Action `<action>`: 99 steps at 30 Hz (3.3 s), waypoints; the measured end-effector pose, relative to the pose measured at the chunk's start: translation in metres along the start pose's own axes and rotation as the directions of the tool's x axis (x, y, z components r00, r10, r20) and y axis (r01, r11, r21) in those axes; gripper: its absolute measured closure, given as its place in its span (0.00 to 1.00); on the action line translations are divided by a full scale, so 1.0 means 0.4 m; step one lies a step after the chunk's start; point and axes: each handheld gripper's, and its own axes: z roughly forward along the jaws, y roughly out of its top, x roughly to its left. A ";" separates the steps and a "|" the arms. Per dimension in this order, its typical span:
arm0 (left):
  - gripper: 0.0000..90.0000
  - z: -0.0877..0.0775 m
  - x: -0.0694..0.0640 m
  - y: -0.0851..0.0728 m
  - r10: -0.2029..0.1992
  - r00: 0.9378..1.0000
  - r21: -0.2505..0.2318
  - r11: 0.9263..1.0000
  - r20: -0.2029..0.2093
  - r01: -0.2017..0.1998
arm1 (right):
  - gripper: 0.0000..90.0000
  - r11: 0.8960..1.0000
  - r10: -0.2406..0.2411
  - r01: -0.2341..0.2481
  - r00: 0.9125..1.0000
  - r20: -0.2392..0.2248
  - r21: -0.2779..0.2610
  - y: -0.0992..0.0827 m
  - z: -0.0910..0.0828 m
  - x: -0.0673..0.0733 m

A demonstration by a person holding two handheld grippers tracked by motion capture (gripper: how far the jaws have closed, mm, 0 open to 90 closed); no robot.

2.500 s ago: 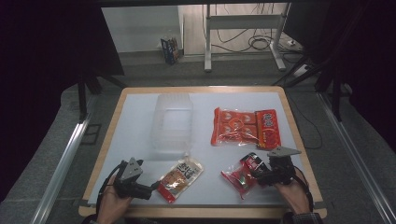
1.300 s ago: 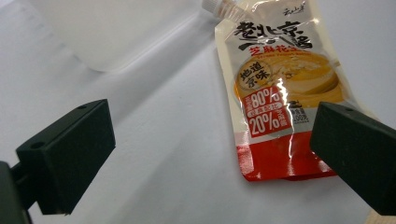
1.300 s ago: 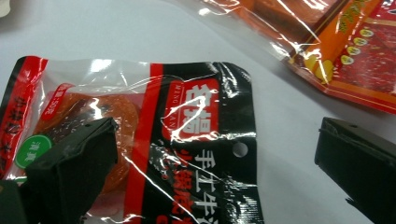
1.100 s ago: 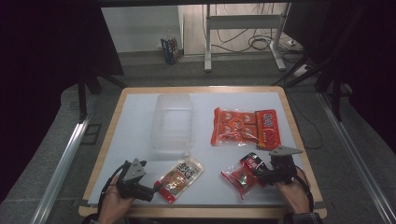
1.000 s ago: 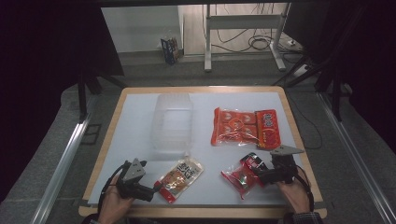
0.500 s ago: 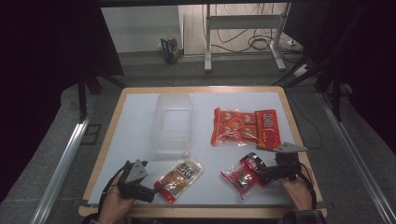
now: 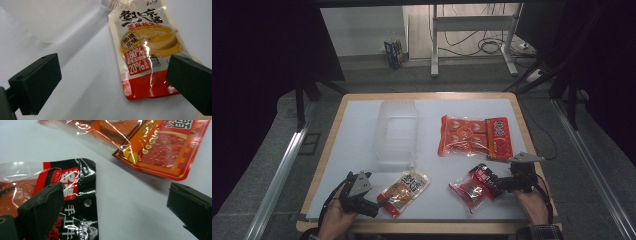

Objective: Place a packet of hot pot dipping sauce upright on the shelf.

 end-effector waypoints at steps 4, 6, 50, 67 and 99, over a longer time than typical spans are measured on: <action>0.00 0.004 -0.001 0.001 0.007 1.000 0.008 1.000 -0.001 -0.007 | 0.01 1.000 0.013 -0.013 1.000 0.020 -0.006 0.000 0.002 -0.008; 0.00 0.005 -0.003 0.001 0.013 1.000 0.014 1.000 -0.003 -0.013 | 0.01 1.000 0.021 -0.021 0.999 0.024 -0.007 0.000 0.007 -0.016; 0.00 0.011 -0.008 0.000 0.033 0.999 0.042 0.999 -0.018 -0.032 | 0.14 0.995 0.093 -0.094 0.995 0.017 0.045 0.066 0.084 -0.085; 0.00 0.011 -0.009 -0.001 0.040 0.999 0.049 0.998 -0.024 -0.039 | 0.63 0.992 0.095 -0.096 0.995 0.014 0.077 0.132 0.122 -0.110; 0.00 0.014 -0.012 -0.002 0.041 0.999 0.052 0.998 -0.025 -0.040 | 0.98 0.979 0.155 -0.159 0.987 0.035 0.130 0.217 0.202 -0.156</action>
